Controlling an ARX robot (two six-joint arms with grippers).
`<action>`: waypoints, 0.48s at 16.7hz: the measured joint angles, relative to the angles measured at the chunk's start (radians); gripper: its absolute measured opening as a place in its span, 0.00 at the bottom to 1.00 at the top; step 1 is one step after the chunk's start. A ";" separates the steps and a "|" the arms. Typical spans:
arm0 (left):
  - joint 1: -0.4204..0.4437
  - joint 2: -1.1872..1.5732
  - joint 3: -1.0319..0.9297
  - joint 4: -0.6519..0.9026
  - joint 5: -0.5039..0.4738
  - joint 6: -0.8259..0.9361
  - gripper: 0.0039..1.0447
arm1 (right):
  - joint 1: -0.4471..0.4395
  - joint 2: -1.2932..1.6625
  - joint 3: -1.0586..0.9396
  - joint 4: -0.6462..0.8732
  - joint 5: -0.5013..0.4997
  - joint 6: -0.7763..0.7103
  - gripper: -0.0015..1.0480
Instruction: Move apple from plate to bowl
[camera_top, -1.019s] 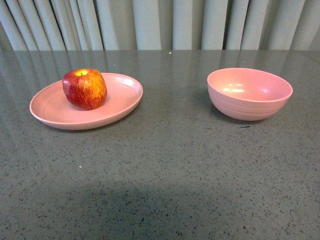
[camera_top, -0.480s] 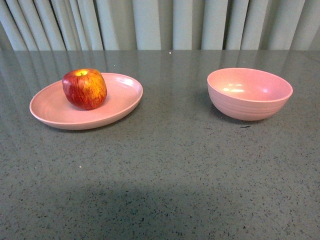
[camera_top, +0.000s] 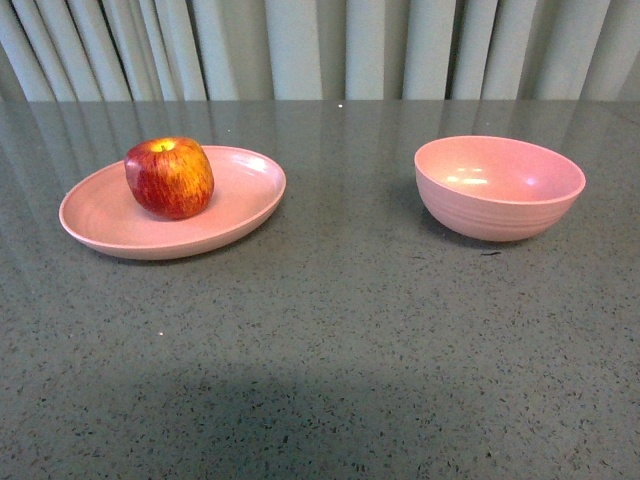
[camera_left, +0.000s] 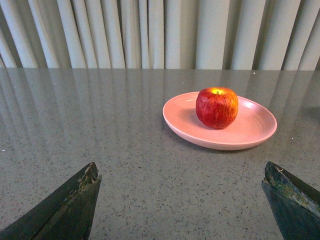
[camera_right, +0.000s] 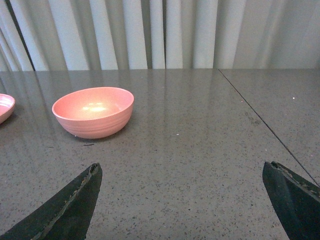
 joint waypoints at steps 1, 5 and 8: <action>0.000 0.000 0.000 0.000 0.000 0.000 0.94 | 0.000 0.000 0.000 0.000 0.000 0.000 0.94; 0.000 0.000 0.000 0.000 0.000 0.000 0.94 | -0.006 0.113 0.053 -0.166 -0.048 0.093 0.94; 0.000 0.000 0.000 0.000 0.000 0.000 0.94 | 0.010 0.162 0.090 -0.095 -0.026 0.108 0.94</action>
